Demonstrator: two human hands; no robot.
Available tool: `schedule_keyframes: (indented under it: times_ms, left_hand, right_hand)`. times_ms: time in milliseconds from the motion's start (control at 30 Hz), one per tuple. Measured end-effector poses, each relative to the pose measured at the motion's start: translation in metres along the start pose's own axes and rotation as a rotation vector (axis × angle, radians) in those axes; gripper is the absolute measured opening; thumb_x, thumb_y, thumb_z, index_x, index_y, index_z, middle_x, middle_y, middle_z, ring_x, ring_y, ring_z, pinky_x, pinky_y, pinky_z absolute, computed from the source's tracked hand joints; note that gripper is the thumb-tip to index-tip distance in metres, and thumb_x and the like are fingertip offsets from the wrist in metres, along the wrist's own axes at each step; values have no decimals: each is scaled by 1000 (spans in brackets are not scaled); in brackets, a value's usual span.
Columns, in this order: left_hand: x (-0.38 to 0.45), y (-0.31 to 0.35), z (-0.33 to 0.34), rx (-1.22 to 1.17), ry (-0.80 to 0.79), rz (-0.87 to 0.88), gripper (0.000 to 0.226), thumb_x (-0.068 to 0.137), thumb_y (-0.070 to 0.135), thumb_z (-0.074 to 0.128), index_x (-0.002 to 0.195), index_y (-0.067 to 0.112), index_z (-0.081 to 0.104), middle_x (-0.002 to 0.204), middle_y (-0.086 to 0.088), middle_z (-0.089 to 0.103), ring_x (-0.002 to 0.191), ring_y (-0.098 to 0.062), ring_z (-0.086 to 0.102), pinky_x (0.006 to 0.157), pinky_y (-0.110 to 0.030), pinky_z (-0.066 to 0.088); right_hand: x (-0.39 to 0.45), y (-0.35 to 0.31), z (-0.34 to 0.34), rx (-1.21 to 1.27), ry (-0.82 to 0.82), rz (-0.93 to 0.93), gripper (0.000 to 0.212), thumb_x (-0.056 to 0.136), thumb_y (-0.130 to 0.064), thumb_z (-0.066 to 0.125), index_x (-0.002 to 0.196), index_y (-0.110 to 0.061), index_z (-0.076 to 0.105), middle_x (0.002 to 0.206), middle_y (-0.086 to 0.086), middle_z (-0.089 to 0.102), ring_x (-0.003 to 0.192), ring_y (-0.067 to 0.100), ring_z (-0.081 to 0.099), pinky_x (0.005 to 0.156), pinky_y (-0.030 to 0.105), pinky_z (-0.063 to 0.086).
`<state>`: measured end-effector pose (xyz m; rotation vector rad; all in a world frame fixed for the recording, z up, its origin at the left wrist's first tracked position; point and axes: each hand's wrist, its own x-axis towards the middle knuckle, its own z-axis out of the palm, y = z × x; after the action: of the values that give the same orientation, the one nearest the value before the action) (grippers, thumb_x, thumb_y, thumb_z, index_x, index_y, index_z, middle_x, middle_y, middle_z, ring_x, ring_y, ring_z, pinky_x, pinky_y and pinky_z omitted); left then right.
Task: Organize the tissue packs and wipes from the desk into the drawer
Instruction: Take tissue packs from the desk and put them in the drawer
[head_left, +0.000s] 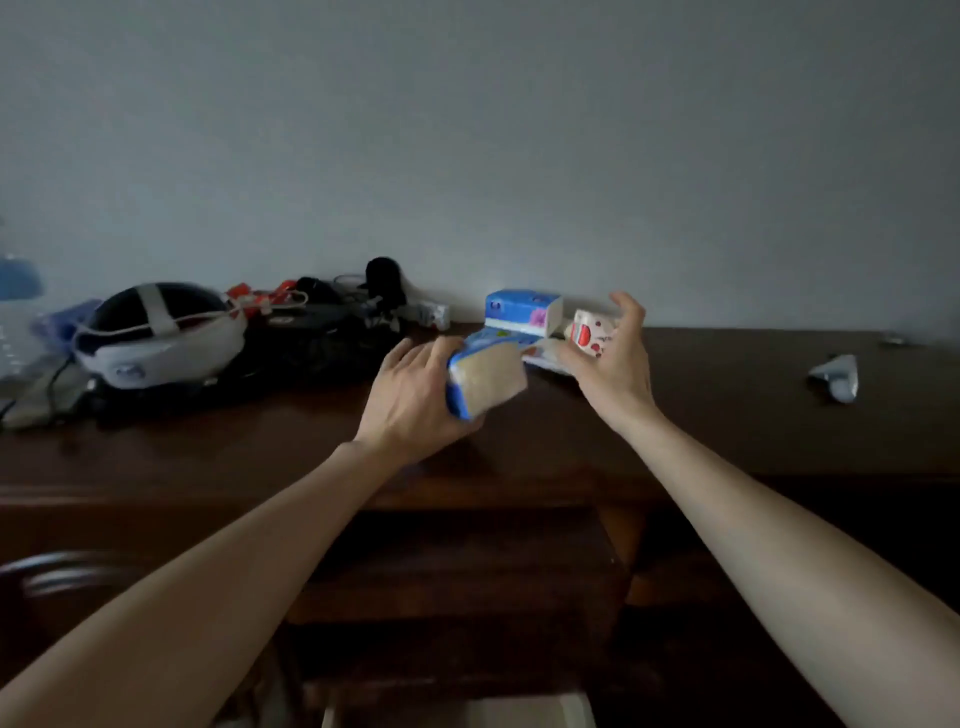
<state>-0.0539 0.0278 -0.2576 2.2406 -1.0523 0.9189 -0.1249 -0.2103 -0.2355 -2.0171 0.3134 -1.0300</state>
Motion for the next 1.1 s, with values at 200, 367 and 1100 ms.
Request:
schedule_keyframes:
  times_ms: [200, 367, 1100]
  left_hand:
    - [-111, 57, -62, -151, 146, 74, 75, 63, 47, 77, 124, 10, 53, 114, -2, 66, 102, -22, 64, 84, -30, 48]
    - [-256, 57, -48, -252, 29, 27, 79, 71, 53, 79, 132, 10, 51, 131, -3, 60, 118, -19, 60, 98, -24, 45]
    - [-469, -16, 40, 16, -322, -1121, 65, 65, 73, 69, 103, 31, 36, 73, 21, 56, 59, 11, 50, 44, -13, 30]
  right_hand:
    - [-160, -30, -3, 381, 183, -218, 63, 81, -13, 72, 138, -14, 44, 125, -8, 62, 104, 10, 67, 89, 28, 54]
    - [-298, 32, 2, 379, -63, -133, 66, 84, -16, 72, 142, -16, 41, 127, 1, 61, 109, 21, 67, 90, 30, 53]
    - [-469, 209, 123, -143, -1585, 906, 58, 92, -40, 70, 135, -12, 43, 115, 6, 62, 89, 12, 61, 75, 27, 49]
